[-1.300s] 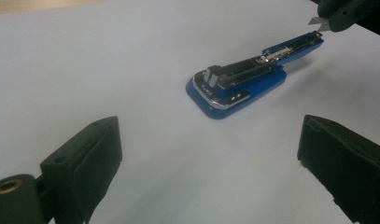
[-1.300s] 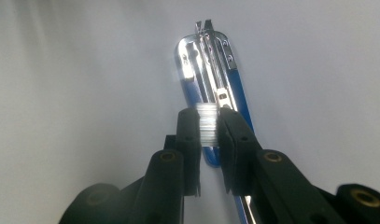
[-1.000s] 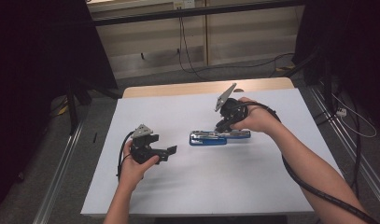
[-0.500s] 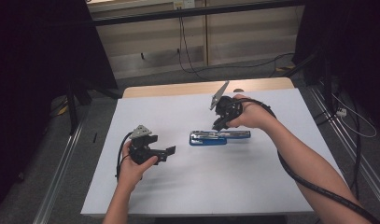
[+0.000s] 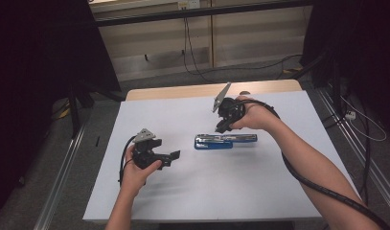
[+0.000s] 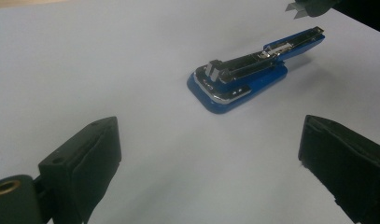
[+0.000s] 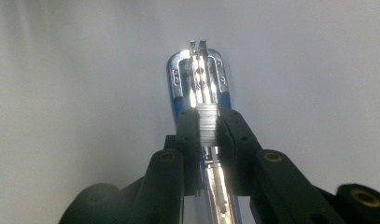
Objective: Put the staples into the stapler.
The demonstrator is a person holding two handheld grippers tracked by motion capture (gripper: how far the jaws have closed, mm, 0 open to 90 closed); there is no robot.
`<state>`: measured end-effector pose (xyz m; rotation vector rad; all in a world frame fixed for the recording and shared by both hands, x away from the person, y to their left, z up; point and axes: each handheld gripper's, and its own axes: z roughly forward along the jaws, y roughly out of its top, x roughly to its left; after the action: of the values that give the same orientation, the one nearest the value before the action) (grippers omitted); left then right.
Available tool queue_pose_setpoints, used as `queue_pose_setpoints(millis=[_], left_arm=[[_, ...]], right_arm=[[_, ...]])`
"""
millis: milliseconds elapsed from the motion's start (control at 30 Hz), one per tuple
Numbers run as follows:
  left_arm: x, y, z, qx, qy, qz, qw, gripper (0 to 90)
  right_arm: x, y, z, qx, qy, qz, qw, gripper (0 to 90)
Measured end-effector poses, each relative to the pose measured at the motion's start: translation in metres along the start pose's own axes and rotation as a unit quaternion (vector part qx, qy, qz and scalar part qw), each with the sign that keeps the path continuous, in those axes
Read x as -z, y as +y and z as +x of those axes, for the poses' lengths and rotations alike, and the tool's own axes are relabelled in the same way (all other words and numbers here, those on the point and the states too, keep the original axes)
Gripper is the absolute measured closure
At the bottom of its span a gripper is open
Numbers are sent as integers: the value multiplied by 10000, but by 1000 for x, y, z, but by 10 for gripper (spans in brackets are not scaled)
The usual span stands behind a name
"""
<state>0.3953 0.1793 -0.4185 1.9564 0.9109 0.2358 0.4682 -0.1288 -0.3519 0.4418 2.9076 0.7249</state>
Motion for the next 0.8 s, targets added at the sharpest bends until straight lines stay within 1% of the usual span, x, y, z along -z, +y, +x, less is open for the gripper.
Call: queue_pose_setpoints(millis=[67,133,200,267,367,400,433,467,533,567,667,700,800], left_arm=[[0,0,0,-2,-6,1,10000,60],[0,0,0,5,0,3,10000,59],[0,0,1,10,-4,12,10000,58],[1,0,1,-4,7,9,10000,58],[1,0,1,17,10,-5,10000,58],[1,0,1,21,1,-3,10000,58],[1,-1,1,26,-2,-2,10000,58],[1,-1,1,33,1,11,10000,58],[1,-1,2,44,5,23,10000,57],[1,-1,2,38,3,16,10000,57],[1,-1,1,31,1,8,10000,57],[1,-1,1,32,0,7,10000,57],[1,-1,2,47,-12,-9,10000,57]], right_arm=[[-1,1,0,42,5,-1,10000,791],[-3,2,1,18,29,31,10000,791],[-5,2,-1,93,51,-8,9999,791],[-6,2,0,63,58,20,10000,791],[-8,3,-1,84,73,46,9999,791],[-9,4,-1,145,66,29,9999,791],[-10,4,-1,144,76,22,9999,791],[-9,5,0,92,70,54,9999,791],[-11,6,-1,195,95,19,9998,791],[-11,8,0,173,103,50,9998,791],[-13,10,0,236,93,51,9997,791],[-13,11,0,221,75,61,9997,791],[-15,12,-1,299,107,45,9995,792]])
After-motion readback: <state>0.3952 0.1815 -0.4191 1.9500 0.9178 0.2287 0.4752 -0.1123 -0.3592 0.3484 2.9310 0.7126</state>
